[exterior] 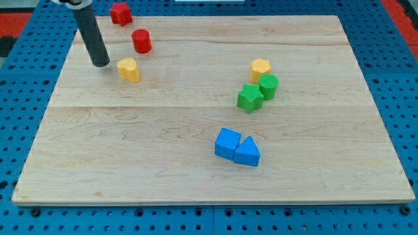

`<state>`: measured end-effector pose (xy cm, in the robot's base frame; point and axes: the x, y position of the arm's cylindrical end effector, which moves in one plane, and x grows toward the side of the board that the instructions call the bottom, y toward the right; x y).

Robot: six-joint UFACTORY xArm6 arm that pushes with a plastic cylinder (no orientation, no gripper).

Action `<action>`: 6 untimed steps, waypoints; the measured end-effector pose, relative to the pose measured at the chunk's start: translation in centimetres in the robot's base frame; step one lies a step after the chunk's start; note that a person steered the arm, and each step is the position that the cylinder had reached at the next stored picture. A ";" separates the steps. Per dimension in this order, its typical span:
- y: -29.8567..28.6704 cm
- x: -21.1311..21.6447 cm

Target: Place the yellow heart in between the yellow hexagon and green star

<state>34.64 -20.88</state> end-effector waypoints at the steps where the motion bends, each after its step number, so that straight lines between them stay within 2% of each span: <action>1: 5.9 0.6; 2: 15.5 0.6; 3: 22.4 1.4; 4: 20.7 1.6; 5: 14.7 1.9; 6: 17.2 5.3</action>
